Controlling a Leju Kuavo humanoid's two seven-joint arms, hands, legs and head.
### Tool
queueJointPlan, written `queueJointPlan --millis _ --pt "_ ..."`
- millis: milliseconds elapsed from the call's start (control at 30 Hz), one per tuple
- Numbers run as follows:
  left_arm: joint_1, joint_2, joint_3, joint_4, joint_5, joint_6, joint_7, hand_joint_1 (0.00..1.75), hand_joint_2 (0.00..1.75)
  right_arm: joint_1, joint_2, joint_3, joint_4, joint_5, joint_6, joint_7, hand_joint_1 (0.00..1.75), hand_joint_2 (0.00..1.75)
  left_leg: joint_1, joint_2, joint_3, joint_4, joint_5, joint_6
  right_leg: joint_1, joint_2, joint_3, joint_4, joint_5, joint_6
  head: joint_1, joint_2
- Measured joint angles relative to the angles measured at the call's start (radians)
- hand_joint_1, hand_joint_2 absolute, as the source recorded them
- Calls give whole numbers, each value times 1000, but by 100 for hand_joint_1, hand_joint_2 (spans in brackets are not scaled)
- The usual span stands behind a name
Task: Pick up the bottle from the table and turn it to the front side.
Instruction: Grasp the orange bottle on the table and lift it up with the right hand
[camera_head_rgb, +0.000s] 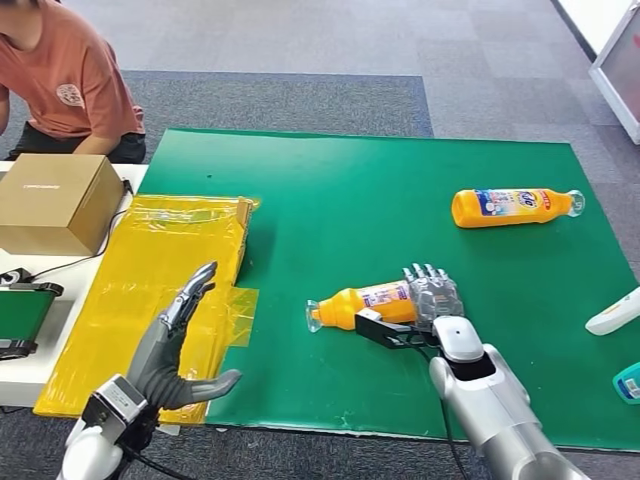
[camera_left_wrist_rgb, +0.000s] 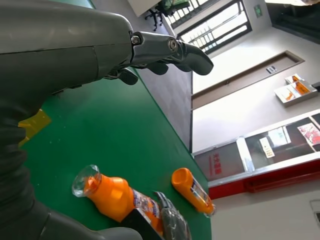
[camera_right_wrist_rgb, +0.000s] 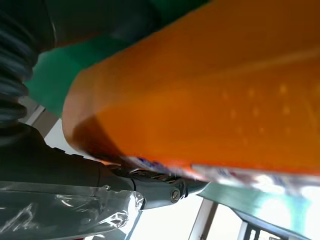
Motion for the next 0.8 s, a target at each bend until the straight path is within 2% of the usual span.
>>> queueJointPlan --millis 333,500,567,700,800 --pt "9 0 -1 -15 -1 -3 -11 0 175 8 0 -8 -10 -24 -28 -69 175 175 0 0 0 0 1 1 0 0 0 0 1 1 0 0" --pt "13 2 -1 -28 -1 -5 -16 0 175 45 0 -20 -66 -115 -42 -120 175 175 0 0 -1 0 1 1 0 0 0 0 1 1 0 0" --pt "14 3 -1 -31 2 -7 -18 0 175 62 2 -43 -96 -240 -17 -179 175 175 0 0 -1 0 0 1 0 0 -1 0 0 1 0 0" --pt "15 4 2 -32 25 -8 -35 0 175 107 19 -127 -176 -696 156 -346 175 175 0 0 -2 0 0 1 0 0 -1 0 0 1 0 0" --pt "15 6 11 -29 55 -4 -48 0 175 137 33 -182 -236 -978 234 -422 175 175 0 -1 -3 0 0 1 0 0 -2 0 0 1 0 0"
